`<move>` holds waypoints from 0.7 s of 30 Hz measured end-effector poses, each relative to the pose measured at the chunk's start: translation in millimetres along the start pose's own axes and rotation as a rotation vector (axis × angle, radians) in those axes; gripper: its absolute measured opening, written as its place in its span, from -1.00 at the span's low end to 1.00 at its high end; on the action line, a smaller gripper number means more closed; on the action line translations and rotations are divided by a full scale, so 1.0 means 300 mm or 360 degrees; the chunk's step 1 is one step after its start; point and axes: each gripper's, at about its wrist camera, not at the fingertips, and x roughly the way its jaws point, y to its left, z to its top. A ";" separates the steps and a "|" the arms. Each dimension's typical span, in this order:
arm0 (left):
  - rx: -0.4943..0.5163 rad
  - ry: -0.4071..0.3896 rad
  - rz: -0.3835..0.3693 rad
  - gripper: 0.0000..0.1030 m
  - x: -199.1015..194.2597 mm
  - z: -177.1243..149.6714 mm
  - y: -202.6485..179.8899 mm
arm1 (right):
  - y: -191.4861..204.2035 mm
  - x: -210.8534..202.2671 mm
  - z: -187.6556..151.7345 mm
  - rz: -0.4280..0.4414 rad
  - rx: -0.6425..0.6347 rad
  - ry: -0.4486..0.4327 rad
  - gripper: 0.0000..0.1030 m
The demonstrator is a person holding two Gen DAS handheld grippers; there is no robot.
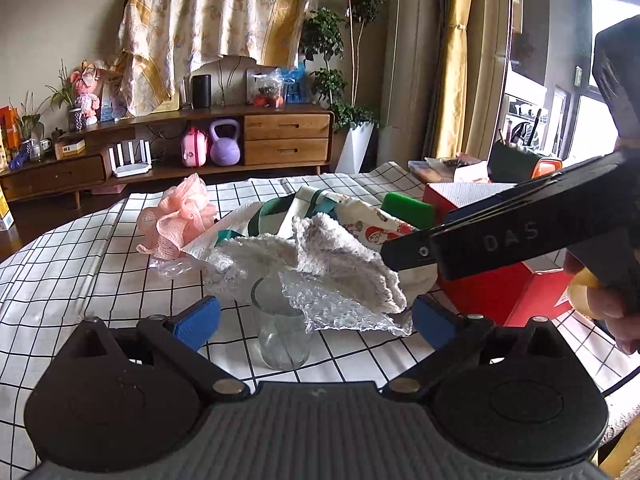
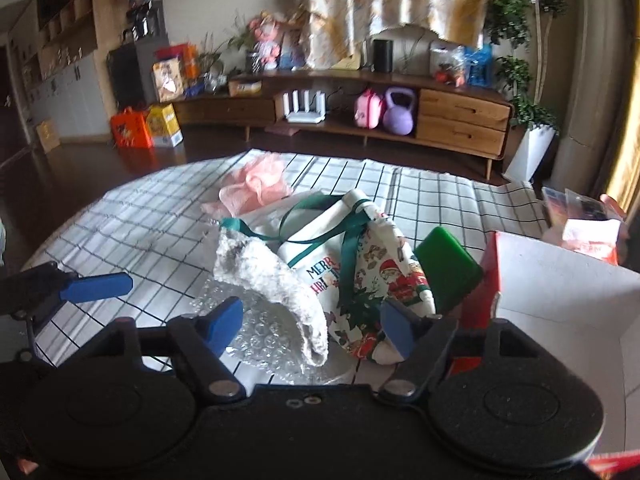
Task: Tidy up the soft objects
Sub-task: 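Grasp the white knitted cloth with the right tool while the left tool grasps the bubble wrap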
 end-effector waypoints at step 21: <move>0.0042 0.0109 0.0053 -0.22 0.135 0.005 -0.018 | 0.004 0.218 0.046 0.0159 -0.0135 0.0106 -0.58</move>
